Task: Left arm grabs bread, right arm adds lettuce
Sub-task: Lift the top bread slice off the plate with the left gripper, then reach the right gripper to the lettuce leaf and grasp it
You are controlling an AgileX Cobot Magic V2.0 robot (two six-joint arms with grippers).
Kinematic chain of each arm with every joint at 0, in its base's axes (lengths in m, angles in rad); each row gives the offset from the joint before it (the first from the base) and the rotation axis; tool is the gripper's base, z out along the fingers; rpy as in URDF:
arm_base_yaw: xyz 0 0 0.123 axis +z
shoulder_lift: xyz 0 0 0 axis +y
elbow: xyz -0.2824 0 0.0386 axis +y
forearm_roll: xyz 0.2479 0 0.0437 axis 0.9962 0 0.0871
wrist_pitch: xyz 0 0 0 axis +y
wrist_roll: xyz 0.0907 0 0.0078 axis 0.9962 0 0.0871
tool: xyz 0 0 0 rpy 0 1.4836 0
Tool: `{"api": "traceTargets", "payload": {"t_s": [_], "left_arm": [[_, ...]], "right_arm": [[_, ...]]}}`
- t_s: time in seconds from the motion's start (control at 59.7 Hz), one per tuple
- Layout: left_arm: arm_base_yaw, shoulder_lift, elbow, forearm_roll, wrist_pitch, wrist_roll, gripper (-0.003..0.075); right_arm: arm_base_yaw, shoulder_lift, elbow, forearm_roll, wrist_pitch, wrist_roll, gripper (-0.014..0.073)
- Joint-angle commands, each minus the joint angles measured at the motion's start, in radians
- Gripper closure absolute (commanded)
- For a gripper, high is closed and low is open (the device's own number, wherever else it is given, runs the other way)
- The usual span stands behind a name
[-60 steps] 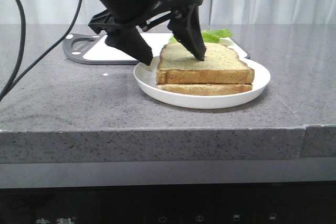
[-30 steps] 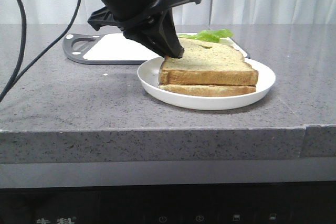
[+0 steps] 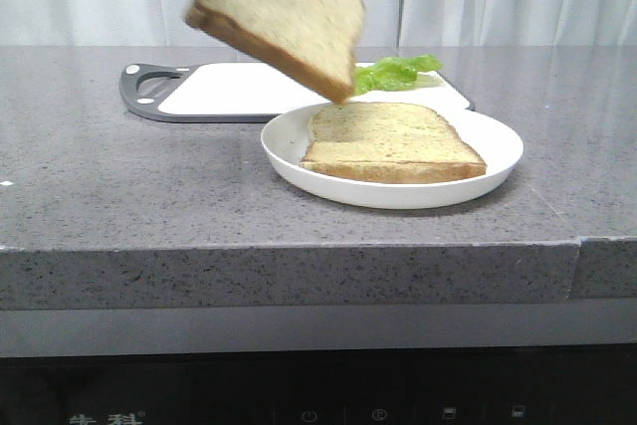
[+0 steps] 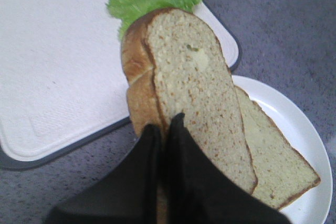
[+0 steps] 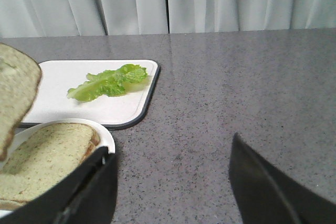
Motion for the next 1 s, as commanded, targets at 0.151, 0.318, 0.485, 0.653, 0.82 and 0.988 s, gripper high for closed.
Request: {"api": "traceTargets", "payload": {"t_s": [0.151,0.318,0.485,0.653,0.82,0.988], "left_arm": [[0.049,-0.305,0.193,0.064,-0.215,-0.012,0.0741],[0.136,-0.478,0.305,0.081,-0.218,-0.013,0.0741],[0.225,-0.614,0.406,0.075,-0.234,-0.036,0.0741],[0.277,-0.690,0.451,0.073,-0.227,-0.036,0.0741],[0.287,-0.693,0.452,0.073,-0.209,-0.036,0.0741],[0.287,-0.693,0.452,0.073,-0.209,-0.036,0.0741]], "right_arm": [[-0.001,0.261,-0.132,-0.014,-0.091,-0.013,0.0113],[0.015,0.541,-0.284,-0.014,-0.095,-0.088,0.0113],[0.068,0.833,-0.507,-0.014,-0.096,-0.133,0.0113],[0.126,1.104,-0.772,-0.014,-0.027,-0.206,0.0113],[0.172,1.377,-1.087,-0.014,0.119,-0.246,0.0113],[0.183,1.525,-1.295,-0.014,0.210,-0.246,0.0113]]}}
